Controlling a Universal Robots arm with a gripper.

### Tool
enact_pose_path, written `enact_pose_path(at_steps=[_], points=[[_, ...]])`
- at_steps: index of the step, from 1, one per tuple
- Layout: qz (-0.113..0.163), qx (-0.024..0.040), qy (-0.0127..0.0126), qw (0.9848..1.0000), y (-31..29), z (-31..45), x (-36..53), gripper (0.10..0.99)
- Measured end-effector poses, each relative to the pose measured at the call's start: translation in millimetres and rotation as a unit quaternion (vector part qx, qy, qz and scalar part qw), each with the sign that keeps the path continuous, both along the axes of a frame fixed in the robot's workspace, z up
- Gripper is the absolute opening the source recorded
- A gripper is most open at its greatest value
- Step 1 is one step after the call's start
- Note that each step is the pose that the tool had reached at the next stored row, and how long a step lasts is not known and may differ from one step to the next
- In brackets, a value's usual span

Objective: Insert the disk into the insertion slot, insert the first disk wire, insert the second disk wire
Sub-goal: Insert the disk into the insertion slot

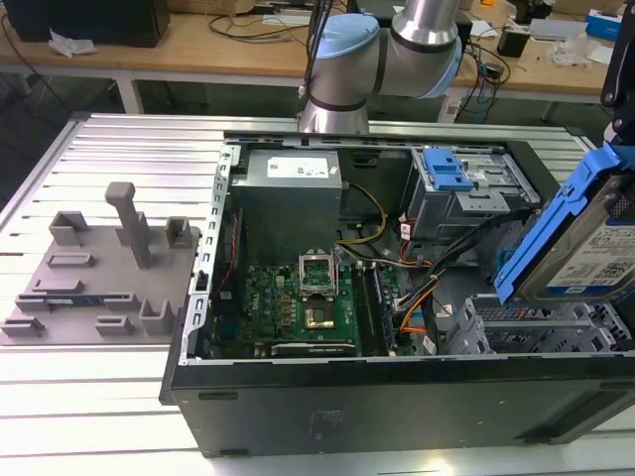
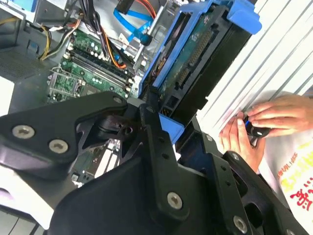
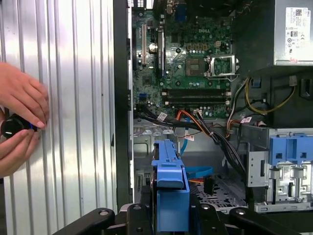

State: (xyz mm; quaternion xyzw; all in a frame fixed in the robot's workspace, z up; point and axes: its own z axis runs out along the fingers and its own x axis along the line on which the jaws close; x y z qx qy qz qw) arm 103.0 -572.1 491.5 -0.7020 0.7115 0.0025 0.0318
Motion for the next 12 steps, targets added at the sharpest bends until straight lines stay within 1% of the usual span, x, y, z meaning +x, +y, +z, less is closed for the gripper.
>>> enact_pose_path(at_steps=[5, 7, 10, 12], points=[[0.0, -0.0001, 0.0, 1.0, 0.3, 0.1, 0.1, 0.369], [0.0, -0.0002, 0.0, 1.0, 2.5, 0.1, 0.2, 0.369], [0.0, -0.0001, 0.0, 1.0, 8.9, -0.1, 0.1, 0.369], [0.0, -0.0002, 0.0, 1.0, 10.5, -0.4, 0.1, 0.369]])
